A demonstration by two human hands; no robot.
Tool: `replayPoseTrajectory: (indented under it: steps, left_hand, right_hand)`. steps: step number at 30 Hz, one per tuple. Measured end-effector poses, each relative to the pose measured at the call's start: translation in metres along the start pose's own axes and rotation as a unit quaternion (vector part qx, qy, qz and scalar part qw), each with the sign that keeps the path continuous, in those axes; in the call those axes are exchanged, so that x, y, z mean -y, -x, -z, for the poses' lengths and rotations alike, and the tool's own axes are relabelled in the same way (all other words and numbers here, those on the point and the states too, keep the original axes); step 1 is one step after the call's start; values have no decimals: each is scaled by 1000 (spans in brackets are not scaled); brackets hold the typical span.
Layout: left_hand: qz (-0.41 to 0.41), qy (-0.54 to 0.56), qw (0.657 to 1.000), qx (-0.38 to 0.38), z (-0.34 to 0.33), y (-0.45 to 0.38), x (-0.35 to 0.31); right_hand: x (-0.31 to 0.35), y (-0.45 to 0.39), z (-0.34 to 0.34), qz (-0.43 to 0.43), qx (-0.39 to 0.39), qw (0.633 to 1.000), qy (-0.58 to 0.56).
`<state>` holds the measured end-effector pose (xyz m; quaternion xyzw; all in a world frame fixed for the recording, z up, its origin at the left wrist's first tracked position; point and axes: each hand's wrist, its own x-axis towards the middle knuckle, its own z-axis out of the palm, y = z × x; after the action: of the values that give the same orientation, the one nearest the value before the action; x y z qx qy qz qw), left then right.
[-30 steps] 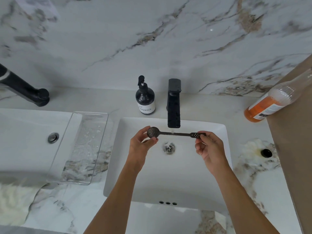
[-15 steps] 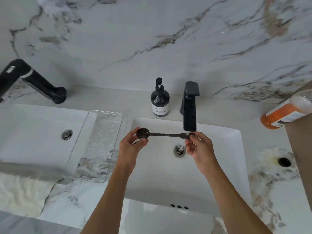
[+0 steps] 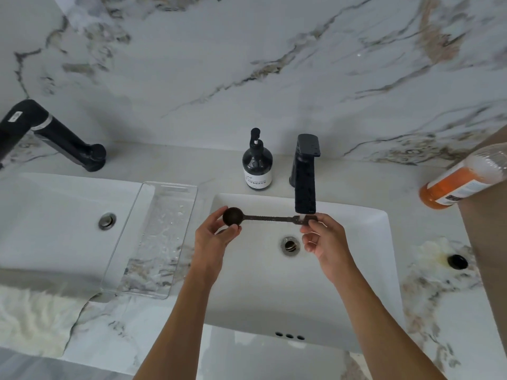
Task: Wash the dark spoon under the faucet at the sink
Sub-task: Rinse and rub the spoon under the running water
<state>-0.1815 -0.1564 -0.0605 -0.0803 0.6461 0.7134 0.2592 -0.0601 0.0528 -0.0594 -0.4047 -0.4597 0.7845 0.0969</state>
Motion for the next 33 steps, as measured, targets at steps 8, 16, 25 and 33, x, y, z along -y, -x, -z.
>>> replayPoseTrajectory:
  steps: [8, 16, 25, 33]
  left_hand:
    - [18, -20, 998, 49, -48, 3, 12]
    - [31, -41, 994, 96, -87, 6, 18]
    - [-4, -130, 979, 155, -113, 10, 27]
    - [16, -100, 983, 154, -116, 14, 34]
  right_hand:
    - [13, 7, 49, 18, -38, 999, -18]
    - [24, 16, 85, 26, -79, 996, -38]
    - [31, 22, 115, 51, -97, 992, -54]
    - [28, 29, 124, 69, -82, 990, -88]
